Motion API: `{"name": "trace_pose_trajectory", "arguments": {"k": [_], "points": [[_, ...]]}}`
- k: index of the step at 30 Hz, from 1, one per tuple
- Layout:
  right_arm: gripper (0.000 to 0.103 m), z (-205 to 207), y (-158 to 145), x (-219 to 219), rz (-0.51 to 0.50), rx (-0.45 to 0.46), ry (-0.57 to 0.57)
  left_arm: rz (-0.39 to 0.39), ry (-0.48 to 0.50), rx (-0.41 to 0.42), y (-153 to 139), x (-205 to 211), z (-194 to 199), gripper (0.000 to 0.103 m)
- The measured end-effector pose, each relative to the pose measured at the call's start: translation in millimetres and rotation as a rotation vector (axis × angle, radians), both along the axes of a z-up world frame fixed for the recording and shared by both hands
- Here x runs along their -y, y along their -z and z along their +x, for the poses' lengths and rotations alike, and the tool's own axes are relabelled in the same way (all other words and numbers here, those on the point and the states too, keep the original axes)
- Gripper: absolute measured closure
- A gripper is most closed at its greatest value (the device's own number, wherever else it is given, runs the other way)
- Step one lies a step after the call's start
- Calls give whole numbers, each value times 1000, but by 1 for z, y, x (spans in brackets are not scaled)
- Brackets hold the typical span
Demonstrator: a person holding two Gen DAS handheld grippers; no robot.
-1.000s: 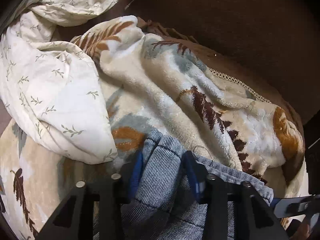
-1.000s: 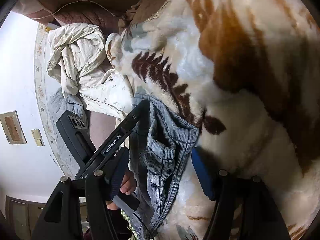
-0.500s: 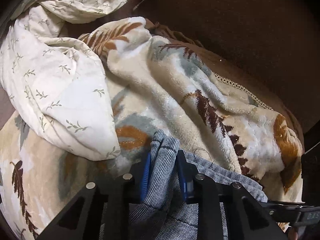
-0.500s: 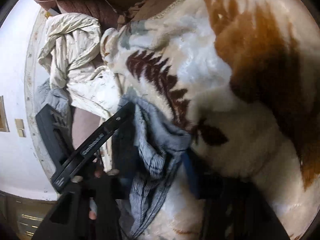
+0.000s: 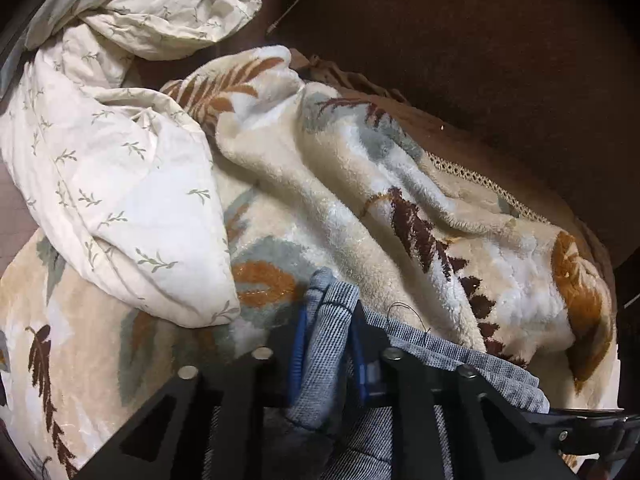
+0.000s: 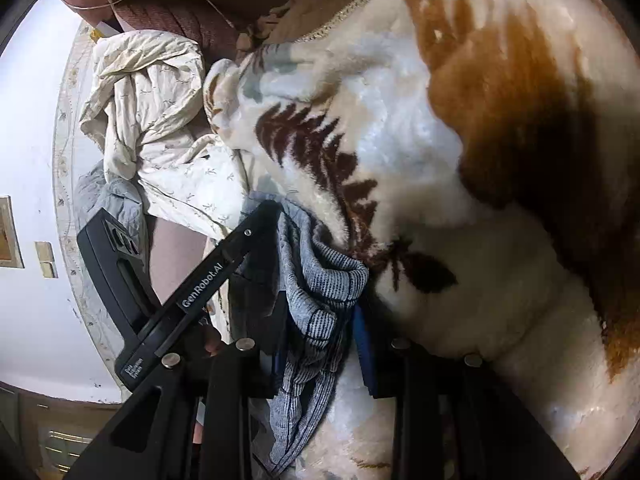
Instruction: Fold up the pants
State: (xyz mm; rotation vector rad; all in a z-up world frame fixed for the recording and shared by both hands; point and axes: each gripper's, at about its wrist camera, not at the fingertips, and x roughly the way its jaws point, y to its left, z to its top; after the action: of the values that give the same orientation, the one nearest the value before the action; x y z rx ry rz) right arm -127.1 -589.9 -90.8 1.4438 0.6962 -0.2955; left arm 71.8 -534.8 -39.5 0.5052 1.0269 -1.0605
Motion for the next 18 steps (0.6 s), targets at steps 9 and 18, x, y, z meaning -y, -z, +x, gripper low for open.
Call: {"name": "trace_pose_trajectory", "arguments": {"k": [9,18], "points": [[76,4,-44,-16,-144,68,-48,-140,-52,-72,-48,-38,14,87],[77,13,-96,-59,-321,185,-178,-290,-69,-58,-110,-111,22,88]]}}
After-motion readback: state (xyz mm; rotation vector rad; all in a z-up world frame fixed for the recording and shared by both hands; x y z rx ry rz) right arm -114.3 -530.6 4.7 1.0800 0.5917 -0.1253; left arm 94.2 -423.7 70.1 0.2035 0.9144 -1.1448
